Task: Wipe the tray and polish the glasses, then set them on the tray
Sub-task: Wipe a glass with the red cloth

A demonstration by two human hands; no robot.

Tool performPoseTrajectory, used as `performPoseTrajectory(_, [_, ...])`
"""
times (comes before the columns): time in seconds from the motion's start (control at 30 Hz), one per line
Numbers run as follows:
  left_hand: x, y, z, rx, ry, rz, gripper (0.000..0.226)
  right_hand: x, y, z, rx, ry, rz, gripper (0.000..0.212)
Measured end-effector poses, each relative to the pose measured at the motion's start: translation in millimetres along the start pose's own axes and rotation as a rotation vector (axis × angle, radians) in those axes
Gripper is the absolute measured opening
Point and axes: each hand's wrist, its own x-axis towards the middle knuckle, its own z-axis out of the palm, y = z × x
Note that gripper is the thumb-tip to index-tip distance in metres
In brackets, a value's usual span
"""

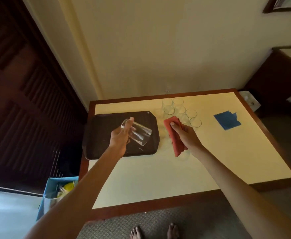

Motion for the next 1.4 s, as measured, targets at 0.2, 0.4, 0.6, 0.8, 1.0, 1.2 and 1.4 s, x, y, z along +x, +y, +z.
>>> performPoseTrajectory(0.2, [-8,-56,46,0.225,-0.074,0.135,0.043,-13,46,-31,-0.061,-0.042,0.029,0.031])
performPoseTrajectory(0.4, [-25,-106,97,0.618,-0.139,0.229,0.057,-3,107,-59,-0.200,-0.072,0.081,0.025])
performPoseTrajectory(0.6, [-33,-141,138,0.782,-0.185,0.272,0.063,9,159,-73,-0.406,-0.188,0.166,0.022])
performPoseTrajectory(0.8, [-38,-162,156,0.922,-0.182,0.339,0.068,18,191,-74,-0.505,-0.268,0.133,0.030])
performPoseTrajectory(1.0, [-41,-178,160,0.971,-0.174,0.384,0.069,25,208,-73,-0.533,-0.257,0.126,0.035])
performPoseTrajectory(1.2, [-39,-185,166,0.992,-0.172,0.403,0.068,30,218,-72,-0.540,-0.255,0.091,0.039])
performPoseTrajectory(1.4, [-37,-190,168,0.992,-0.182,0.431,0.068,32,224,-75,-0.536,-0.243,0.071,0.034])
